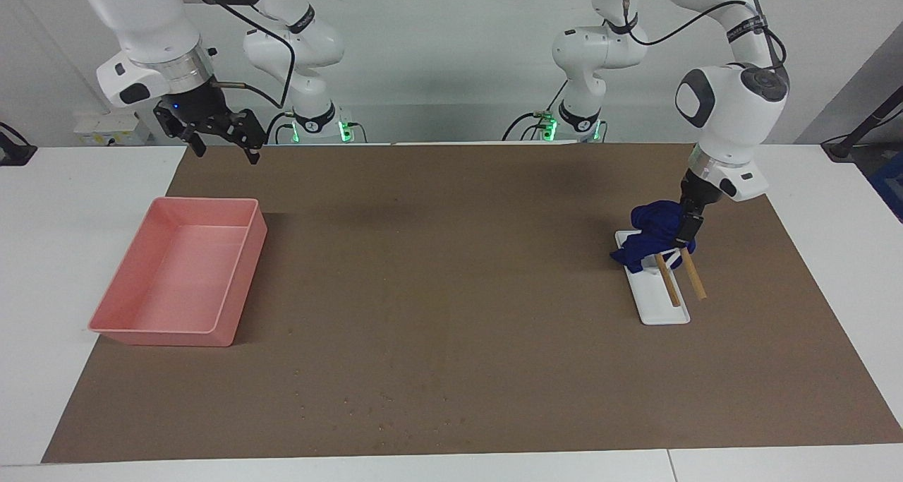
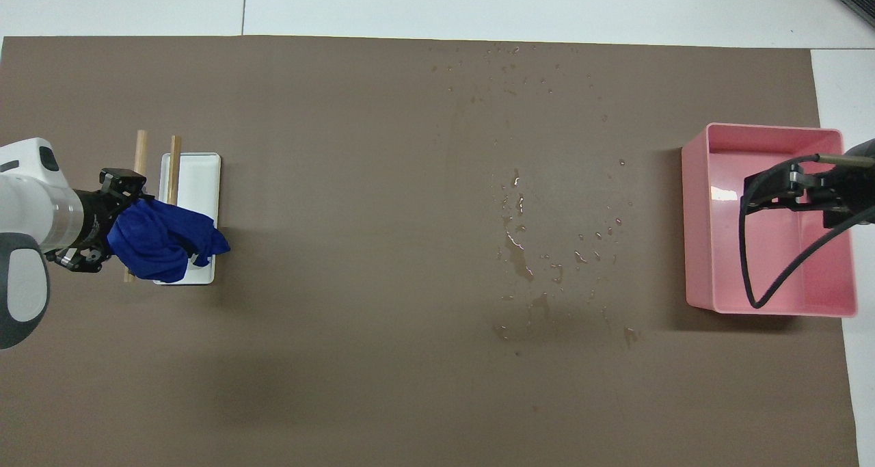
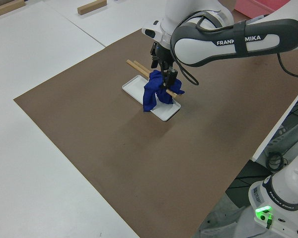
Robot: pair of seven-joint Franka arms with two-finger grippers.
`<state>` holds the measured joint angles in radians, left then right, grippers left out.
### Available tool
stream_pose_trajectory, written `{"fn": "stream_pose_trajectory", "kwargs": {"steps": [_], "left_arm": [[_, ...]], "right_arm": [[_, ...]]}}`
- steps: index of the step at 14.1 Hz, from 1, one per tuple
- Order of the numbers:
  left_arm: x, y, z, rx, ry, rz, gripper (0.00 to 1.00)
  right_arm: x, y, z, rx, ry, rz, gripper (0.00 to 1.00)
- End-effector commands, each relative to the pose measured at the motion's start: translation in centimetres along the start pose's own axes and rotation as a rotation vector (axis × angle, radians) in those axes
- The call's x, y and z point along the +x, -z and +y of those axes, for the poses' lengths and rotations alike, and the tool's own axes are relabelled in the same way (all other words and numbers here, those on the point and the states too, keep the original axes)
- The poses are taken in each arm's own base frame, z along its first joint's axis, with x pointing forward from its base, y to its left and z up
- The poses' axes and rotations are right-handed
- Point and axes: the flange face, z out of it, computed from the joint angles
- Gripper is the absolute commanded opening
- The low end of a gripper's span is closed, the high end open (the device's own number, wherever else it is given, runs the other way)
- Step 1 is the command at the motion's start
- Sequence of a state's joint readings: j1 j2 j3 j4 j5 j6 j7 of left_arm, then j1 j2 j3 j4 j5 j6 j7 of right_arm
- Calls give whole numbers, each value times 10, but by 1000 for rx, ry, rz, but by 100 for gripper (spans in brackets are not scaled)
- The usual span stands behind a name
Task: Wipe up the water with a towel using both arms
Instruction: 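Reach the left gripper to the blue cloth on the white tray, then grasp the blue cloth with the left gripper and lift it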
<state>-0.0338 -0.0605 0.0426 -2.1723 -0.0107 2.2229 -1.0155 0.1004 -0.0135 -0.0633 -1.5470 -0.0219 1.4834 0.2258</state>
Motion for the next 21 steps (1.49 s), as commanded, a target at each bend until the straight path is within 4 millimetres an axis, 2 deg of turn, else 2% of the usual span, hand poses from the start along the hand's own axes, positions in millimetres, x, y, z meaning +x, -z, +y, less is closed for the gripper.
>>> {"fn": "stream_pose_trajectory", "kwargs": {"steps": [1,2,3,6,7,10,11,13,15,18,20,21], "left_arm": [[-9,0,-1,18,-2,-16,100],[-9,-2,-1,20,-5,-16,100],[-8,-2,-1,20,-5,-16,88],[-8,-2,-1,22,-9,-16,12],[-8,-3,-2,23,-10,-17,0],[-8,1,1,40,-12,-27,0],[-7,6,7,60,-12,-39,0],[-3,28,23,104,-16,-64,0],[-1,60,33,124,-19,-79,0],[-12,112,42,148,-17,-115,0],[-18,147,49,122,44,-141,0],[-28,160,56,108,77,-144,0]], "right_arm": [[-7,0,4,22,16,-12,100],[-7,0,5,22,14,-12,100],[-7,0,5,22,14,-12,100],[-7,1,5,22,14,-10,100],[-7,0,5,22,14,-12,100],[-7,0,5,22,14,-12,100],[-7,0,5,22,14,-12,100],[-7,1,5,22,14,-10,100],[-7,1,5,22,14,-10,100],[-7,0,5,22,14,-12,100],[-7,0,5,22,14,-12,100],[-7,1,4,22,16,-12,100]]}}
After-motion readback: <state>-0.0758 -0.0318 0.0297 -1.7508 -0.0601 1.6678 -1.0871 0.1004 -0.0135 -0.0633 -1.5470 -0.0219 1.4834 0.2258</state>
